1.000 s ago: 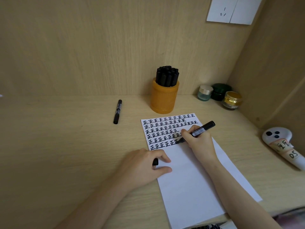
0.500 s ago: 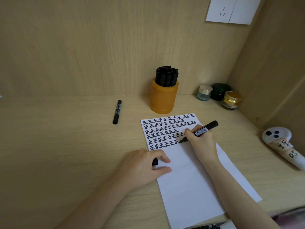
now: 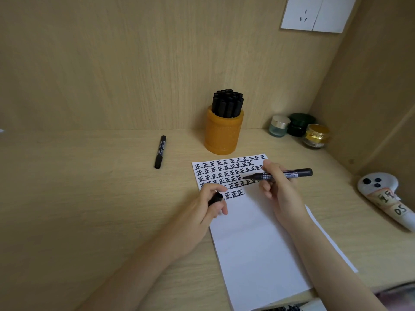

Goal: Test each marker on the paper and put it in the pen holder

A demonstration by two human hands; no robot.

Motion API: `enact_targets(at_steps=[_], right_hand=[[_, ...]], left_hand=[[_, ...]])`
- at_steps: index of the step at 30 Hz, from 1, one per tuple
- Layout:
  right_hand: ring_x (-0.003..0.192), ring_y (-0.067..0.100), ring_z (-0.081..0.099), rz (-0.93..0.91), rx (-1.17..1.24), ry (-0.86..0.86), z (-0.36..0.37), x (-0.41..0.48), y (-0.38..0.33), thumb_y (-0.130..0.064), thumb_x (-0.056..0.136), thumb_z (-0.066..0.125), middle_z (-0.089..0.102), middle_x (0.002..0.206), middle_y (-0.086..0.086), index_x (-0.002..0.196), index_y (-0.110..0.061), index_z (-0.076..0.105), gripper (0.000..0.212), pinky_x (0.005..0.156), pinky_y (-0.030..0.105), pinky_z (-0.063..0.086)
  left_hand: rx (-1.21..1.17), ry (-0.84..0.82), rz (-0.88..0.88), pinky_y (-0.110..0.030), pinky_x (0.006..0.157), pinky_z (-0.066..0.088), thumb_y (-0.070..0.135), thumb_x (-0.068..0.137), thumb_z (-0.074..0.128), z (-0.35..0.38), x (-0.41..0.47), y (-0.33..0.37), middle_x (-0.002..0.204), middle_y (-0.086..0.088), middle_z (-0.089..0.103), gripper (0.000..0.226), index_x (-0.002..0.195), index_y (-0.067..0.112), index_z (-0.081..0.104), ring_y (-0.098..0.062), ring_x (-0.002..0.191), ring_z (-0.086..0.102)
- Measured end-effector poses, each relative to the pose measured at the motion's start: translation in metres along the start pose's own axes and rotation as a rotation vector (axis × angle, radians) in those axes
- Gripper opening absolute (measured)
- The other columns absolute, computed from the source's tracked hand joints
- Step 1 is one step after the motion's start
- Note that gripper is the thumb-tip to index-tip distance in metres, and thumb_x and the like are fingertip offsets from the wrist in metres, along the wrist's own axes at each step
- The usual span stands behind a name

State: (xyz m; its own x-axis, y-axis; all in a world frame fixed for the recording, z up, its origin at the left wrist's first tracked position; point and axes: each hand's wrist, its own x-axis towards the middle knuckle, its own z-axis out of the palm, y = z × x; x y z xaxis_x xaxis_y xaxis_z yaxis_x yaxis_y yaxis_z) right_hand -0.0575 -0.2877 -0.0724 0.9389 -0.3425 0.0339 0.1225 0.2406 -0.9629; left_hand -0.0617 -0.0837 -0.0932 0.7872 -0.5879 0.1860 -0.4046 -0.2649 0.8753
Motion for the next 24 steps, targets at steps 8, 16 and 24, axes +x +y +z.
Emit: enact_targets(at_steps=[8, 16, 24], right_hand=[[0.039, 0.009, 0.027, -0.010, 0.012, -0.134, 0.006, -0.007, -0.003, -0.026, 0.075, 0.070, 0.031, 0.044, -0.003, 0.057, -0.017, 0.045, 0.032, 0.043, 0.020, 0.019], [0.041, 0.012, 0.030, -0.057, -0.126, -0.284, 0.009, -0.011, 0.001, -0.020, 0.080, 0.070, 0.039, 0.043, -0.003, 0.060, -0.010, 0.044, 0.034, 0.043, 0.022, 0.021], [0.046, 0.014, 0.049, -0.036, -0.170, -0.498, 0.011, -0.016, 0.003, -0.026, 0.084, 0.064, 0.058, 0.055, 0.006, 0.074, -0.022, 0.070, 0.012, 0.045, 0.016, 0.033]], left_hand=[[-0.188, 0.135, -0.072, -0.055, 0.086, 0.045, 0.046, 0.070, 0.071, 0.000, 0.006, 0.001, 0.094, 0.009, 0.073, 0.028, 0.089, 0.040, 0.052, -0.044, 0.087, 0.058], [-0.141, 0.197, -0.107, -0.034, 0.067, 0.043, 0.025, 0.076, 0.076, 0.001, 0.007, 0.003, 0.090, 0.011, 0.073, 0.024, 0.089, 0.029, 0.056, -0.032, 0.070, 0.053], [-0.096, 0.271, -0.034, -0.026, 0.063, 0.039, 0.021, 0.078, 0.073, -0.002, 0.005, 0.003, 0.087, 0.014, 0.071, 0.017, 0.082, 0.027, 0.058, -0.017, 0.063, 0.050]])
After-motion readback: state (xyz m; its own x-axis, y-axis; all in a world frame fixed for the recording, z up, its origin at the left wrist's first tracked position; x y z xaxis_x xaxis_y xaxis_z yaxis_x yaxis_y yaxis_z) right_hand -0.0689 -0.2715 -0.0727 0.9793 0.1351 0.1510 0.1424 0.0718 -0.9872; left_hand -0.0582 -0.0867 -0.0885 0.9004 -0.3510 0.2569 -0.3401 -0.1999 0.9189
